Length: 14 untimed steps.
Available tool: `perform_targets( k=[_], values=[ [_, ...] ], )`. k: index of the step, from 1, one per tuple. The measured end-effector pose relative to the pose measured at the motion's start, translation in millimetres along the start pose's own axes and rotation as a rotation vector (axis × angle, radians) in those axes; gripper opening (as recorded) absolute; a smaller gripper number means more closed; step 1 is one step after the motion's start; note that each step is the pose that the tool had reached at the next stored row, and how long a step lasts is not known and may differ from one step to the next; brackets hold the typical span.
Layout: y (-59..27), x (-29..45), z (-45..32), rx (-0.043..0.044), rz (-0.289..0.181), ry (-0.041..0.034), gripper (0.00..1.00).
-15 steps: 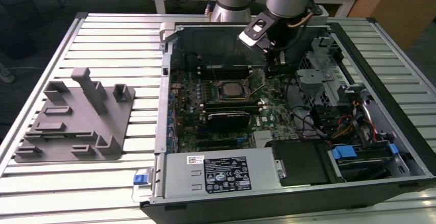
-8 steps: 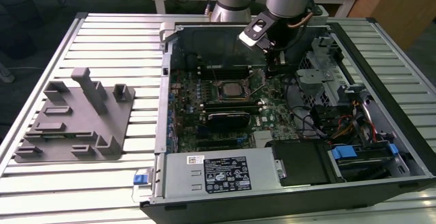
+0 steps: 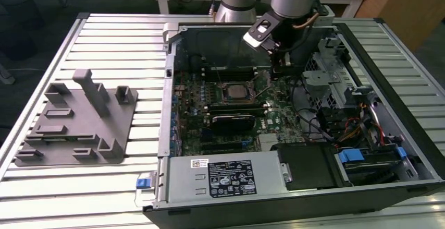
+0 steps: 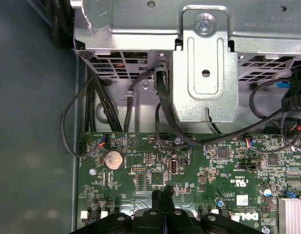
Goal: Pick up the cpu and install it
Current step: 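Close the cpu cover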
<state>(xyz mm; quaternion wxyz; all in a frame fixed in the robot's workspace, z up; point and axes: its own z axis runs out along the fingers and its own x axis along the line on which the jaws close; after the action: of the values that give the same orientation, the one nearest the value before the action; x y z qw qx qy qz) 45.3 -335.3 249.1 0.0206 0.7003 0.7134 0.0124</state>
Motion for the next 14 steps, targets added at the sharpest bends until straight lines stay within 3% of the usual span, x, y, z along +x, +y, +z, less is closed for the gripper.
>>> perform_targets(
  k=[8, 14],
  values=[
    [-9.4, 0.4, 0.2, -0.0005, 0.001, 0.0093, 0.11],
    [-11.6, 0.3, -0.5, -0.0009, 0.000, 0.0088, 0.11]
  ],
)
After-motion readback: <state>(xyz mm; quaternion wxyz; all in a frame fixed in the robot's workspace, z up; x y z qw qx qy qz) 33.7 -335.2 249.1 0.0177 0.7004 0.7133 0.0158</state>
